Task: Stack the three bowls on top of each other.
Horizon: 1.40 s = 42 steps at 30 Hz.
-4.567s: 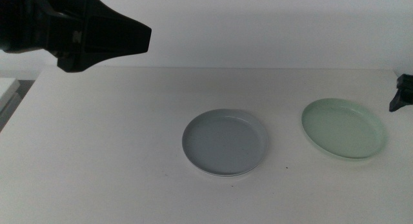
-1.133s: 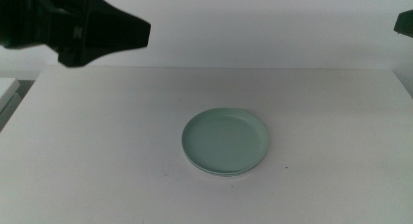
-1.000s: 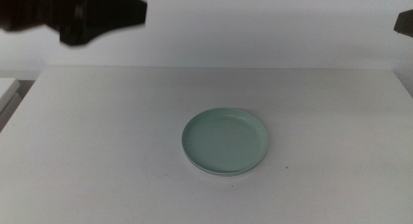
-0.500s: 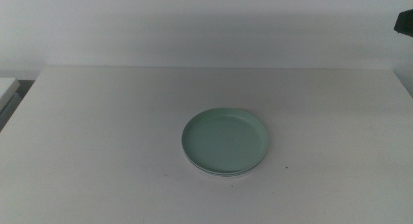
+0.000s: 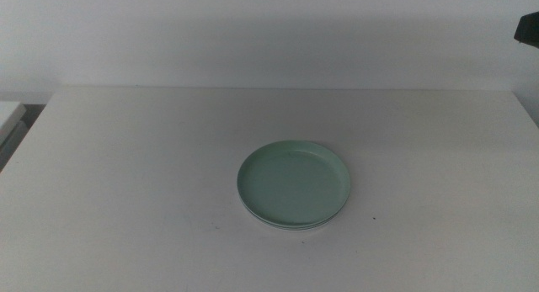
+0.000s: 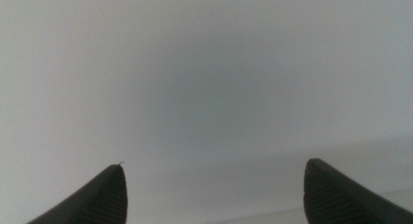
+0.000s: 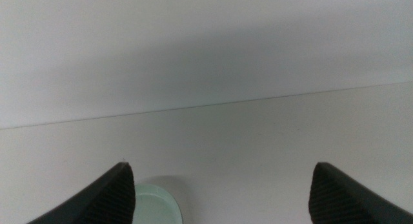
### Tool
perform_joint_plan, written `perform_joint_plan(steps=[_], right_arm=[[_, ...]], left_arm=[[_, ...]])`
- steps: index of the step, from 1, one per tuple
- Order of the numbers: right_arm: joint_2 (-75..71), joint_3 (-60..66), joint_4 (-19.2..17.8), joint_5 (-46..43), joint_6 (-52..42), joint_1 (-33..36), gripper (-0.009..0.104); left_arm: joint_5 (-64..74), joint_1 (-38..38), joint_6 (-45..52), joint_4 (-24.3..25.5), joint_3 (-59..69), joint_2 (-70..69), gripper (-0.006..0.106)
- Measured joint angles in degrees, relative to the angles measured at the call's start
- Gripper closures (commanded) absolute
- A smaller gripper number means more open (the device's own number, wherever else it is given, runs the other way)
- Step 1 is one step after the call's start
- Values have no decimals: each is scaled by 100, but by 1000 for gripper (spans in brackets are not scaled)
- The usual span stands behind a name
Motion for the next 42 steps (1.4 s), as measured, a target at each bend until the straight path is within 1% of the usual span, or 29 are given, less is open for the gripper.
perform_joint_plan(steps=[3, 7, 10, 12, 15, 17, 22, 27, 29, 32, 35, 39, 42], right_arm=[[0, 0, 0, 0, 0, 0, 2], [0, 21, 0, -13, 0, 0, 2], [-177, 272, -66, -287, 0, 0, 2], [-466, 639, -243, -668, 0, 0, 2], [-1198, 1488, -698, -1497, 0, 0, 2], [-1793, 2217, -925, -1910, 0, 0, 2], [-3232, 3923, -1233, -2063, 8, 0, 2], [-4513, 5098, -1264, -2063, 8, -150, 2], [-4981, 5450, -1264, -2063, 8, -322, 2], [-5530, 5812, -1264, -2025, 8, -556, 2], [-5666, 5880, -1264, -1957, 8, -607, 2], [-5676, 5889, -1264, -1891, 8, -631, 2], [-5676, 5889, -1195, -1872, 8, -635, 2]], left_arm=[[-274, 0, 0, 0, 413, -411, 7], [-481, 0, 0, 0, 1354, -1132, 7], [-708, 0, 0, -60, 2169, -1711, 7], [-842, 0, 0, -180, 2729, -2068, 7], [-1039, 0, 0, -341, 3604, -2621, 7], [-1189, 0, 0, -402, 4246, -3024, 7], [-1300, 0, 0, -641, 5690, -4163, 7], [-1337, 299, 0, -783, 6698, -5226, 7], [-1421, 511, 0, -974, 6988, -5412, 7], [-1518, 821, 0, -1099, 7176, -5448, 7], [-1615, 1026, 0, -1086, 7185, -5445, 7], [-1719, 1059, 0, -1000, 7200, -5445, 7], [-1733, 1075, 0, -971, 7201, -5445, 7]])
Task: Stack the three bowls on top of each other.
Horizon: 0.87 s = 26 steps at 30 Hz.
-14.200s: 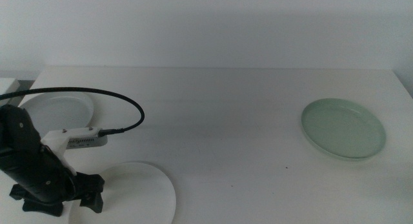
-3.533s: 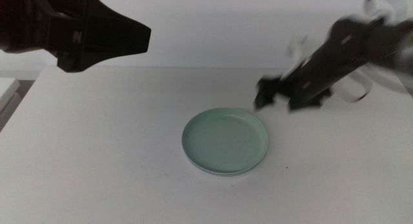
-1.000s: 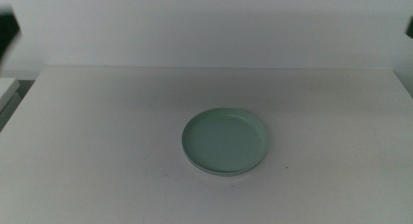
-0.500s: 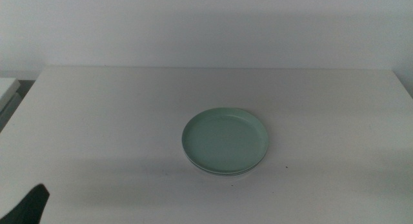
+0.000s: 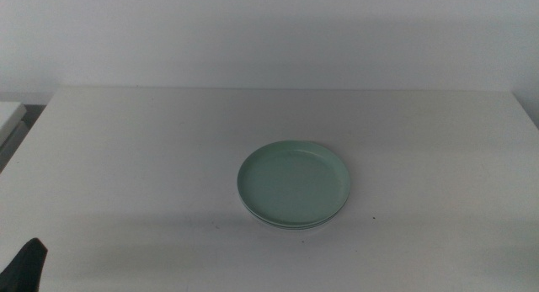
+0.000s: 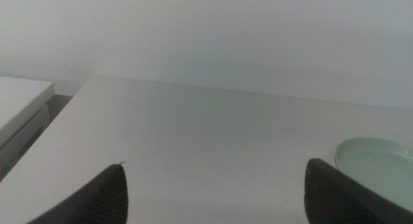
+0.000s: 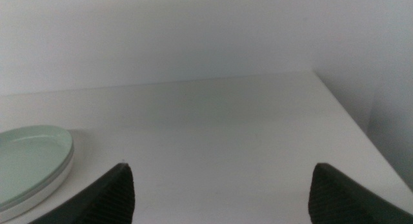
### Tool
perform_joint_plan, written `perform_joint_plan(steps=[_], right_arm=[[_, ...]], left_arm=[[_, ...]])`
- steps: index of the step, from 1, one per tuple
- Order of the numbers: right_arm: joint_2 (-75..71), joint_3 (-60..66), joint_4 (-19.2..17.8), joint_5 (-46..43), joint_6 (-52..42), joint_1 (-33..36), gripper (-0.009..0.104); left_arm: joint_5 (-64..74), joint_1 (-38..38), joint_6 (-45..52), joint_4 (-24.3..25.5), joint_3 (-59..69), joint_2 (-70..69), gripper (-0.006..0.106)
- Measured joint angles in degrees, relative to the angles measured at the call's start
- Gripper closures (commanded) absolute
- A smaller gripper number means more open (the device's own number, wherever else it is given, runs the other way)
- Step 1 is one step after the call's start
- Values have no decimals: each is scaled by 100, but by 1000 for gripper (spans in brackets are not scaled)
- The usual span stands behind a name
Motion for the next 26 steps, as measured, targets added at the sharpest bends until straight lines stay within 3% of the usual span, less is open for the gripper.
perform_joint_plan(steps=[14, 26], right_arm=[[0, 0, 146, 5, 0, 0, 2], [0, 0, 146, 5, 0, 0, 2]], left_arm=[[-153, 0, 0, 22, 0, -3, 7], [-224, 0, 0, 389, 0, -3, 7]])
